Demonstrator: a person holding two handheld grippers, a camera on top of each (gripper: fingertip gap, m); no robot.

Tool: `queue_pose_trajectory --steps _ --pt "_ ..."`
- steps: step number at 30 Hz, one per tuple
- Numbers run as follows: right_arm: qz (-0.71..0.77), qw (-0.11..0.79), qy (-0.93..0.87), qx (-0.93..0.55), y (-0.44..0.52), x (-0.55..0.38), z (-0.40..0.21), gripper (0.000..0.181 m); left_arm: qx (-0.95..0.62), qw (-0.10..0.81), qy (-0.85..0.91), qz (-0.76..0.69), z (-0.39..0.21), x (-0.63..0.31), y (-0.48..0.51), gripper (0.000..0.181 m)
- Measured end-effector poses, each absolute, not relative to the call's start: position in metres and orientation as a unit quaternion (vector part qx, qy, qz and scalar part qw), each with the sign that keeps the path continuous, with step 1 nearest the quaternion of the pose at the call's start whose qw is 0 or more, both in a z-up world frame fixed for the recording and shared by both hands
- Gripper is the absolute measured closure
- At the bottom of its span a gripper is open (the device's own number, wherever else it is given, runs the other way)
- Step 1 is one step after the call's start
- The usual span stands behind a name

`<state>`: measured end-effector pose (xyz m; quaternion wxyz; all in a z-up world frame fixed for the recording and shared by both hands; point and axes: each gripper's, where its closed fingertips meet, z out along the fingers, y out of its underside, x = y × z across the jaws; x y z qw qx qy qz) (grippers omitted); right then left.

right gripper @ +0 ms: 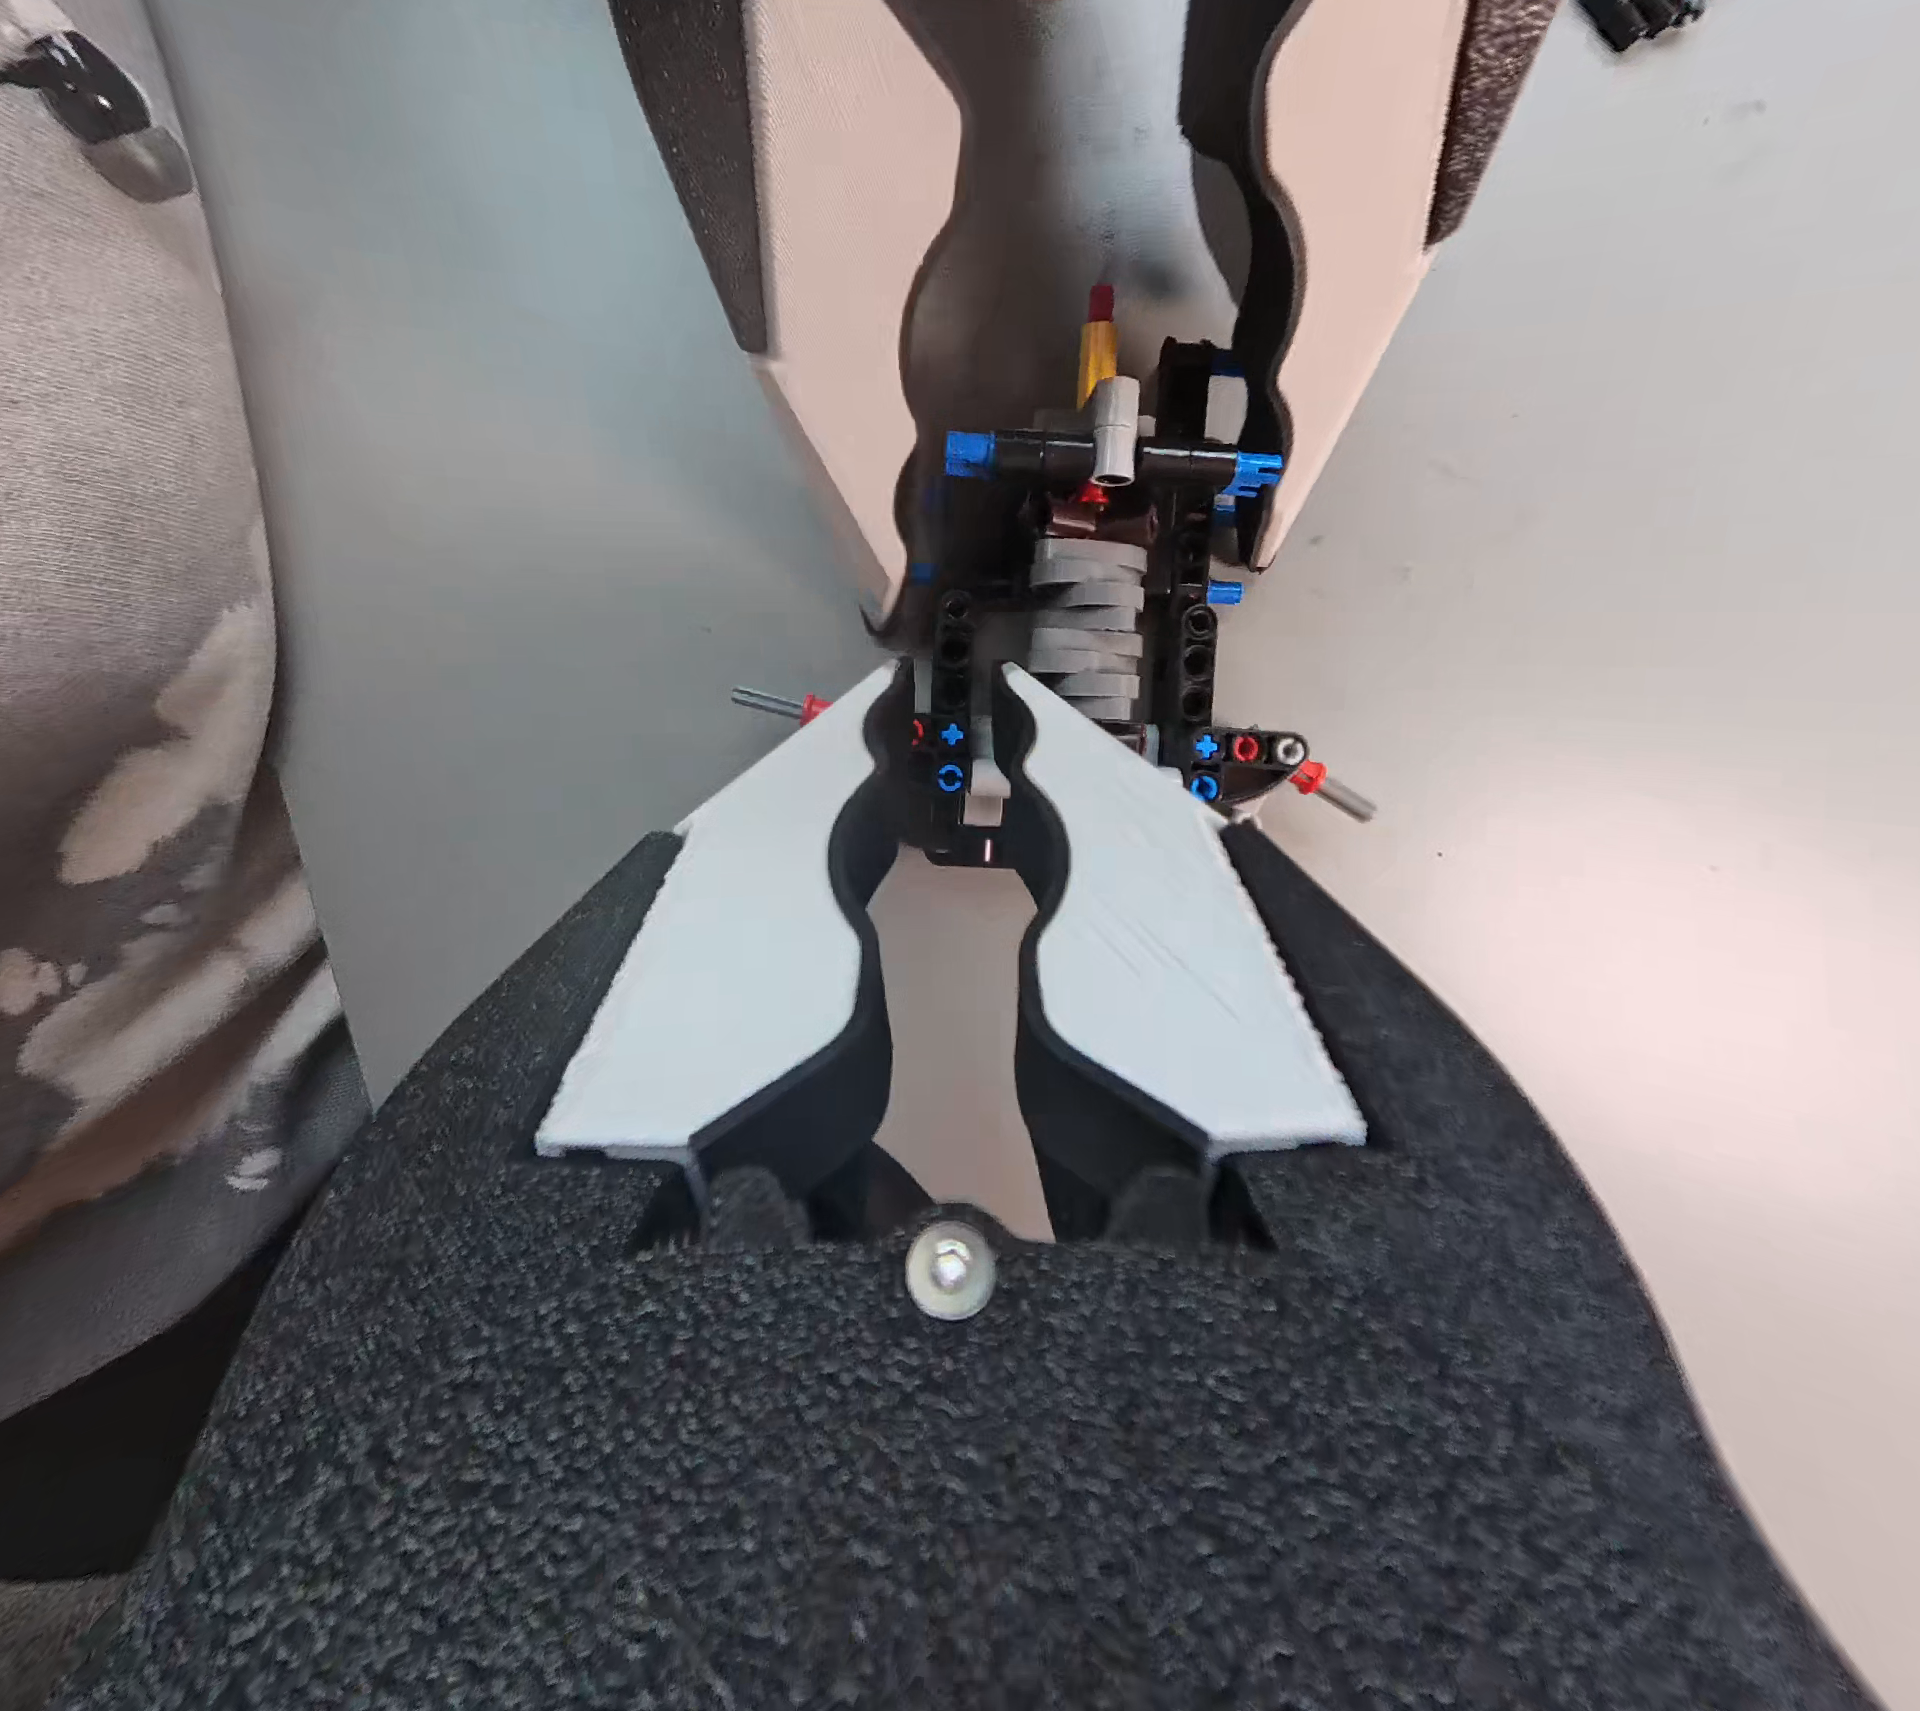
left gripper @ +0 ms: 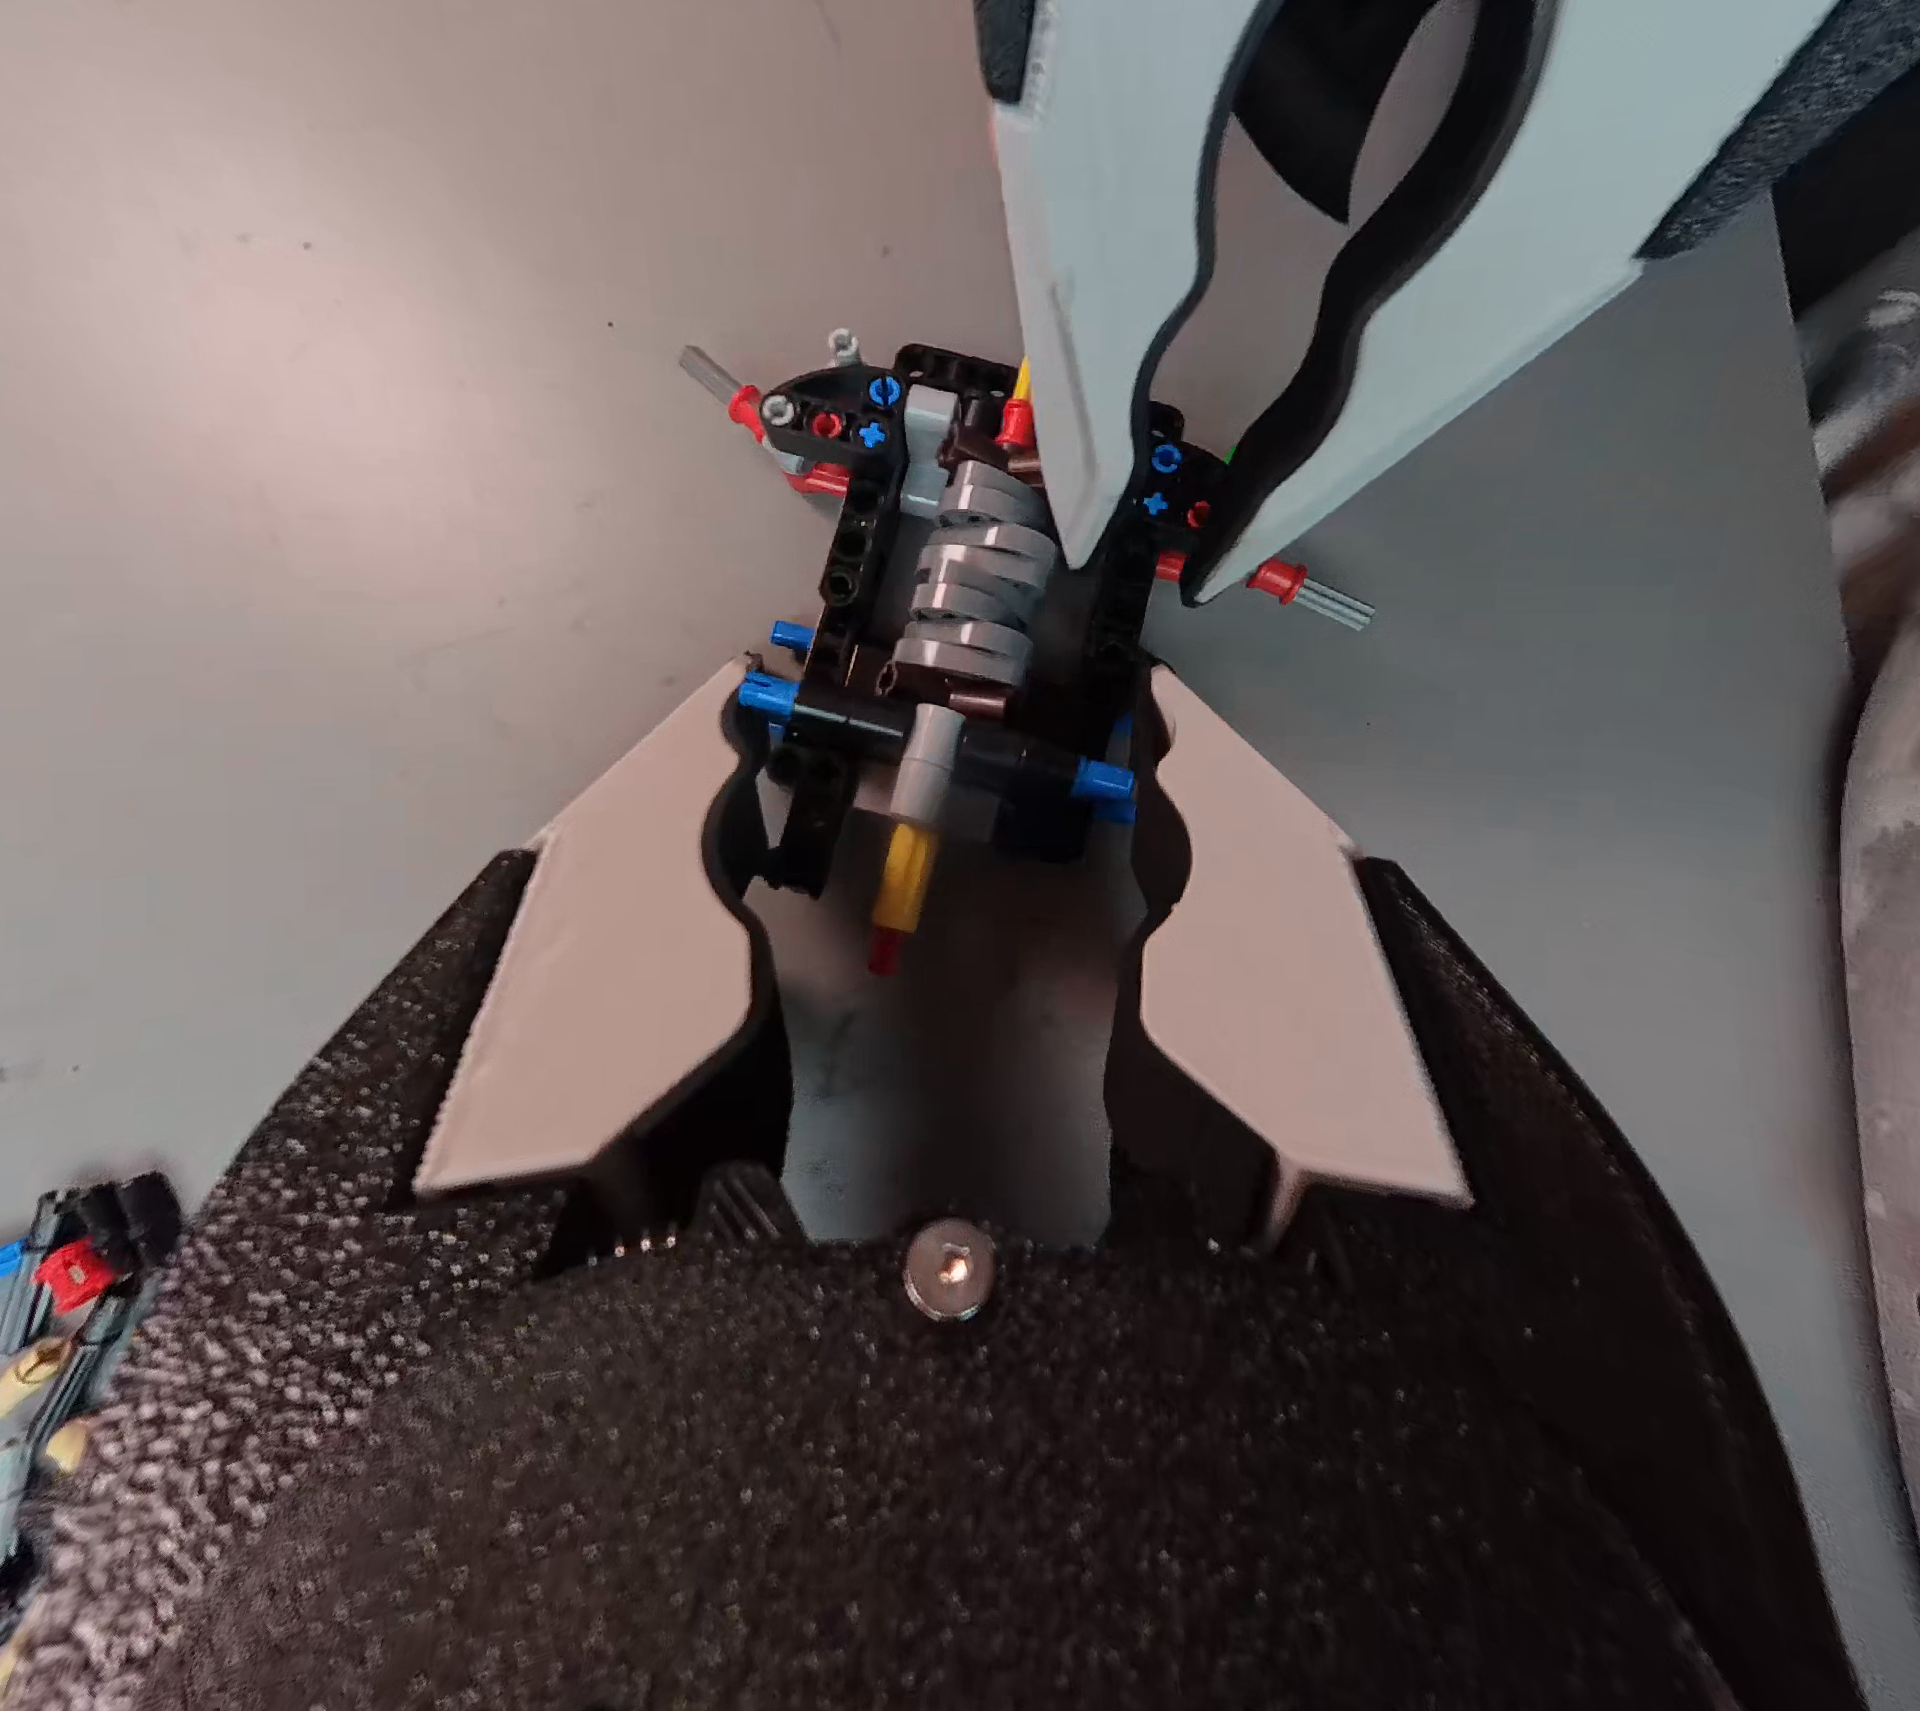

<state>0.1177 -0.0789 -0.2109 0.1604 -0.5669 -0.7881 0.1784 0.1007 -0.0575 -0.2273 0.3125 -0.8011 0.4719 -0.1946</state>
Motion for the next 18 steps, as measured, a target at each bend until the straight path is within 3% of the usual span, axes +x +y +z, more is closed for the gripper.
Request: queue_pose_trajectory --steps 1,3,18 --pt "0.169 0.151 -0.795 -0.563 -0.0797 0.1179 -0.2123 0.167 -0.794 0.305 0.486 -0.202 -0.2277 0.1009 -0.0609 0.104" --pt "0.146 0.136 -0.806 -0.558 -0.0781 0.1184 -0.2153 0.169 -0.781 0.301 0.506 -0.209 -0.2281 0.1005 -0.0643 0.096" --pt "0.168 0.121 -0.828 -0.522 -0.0774 0.1153 -0.2142 0.176 -0.784 0.3 0.503 -0.208 -0.2284 0.0994 -0.0589 0.11"
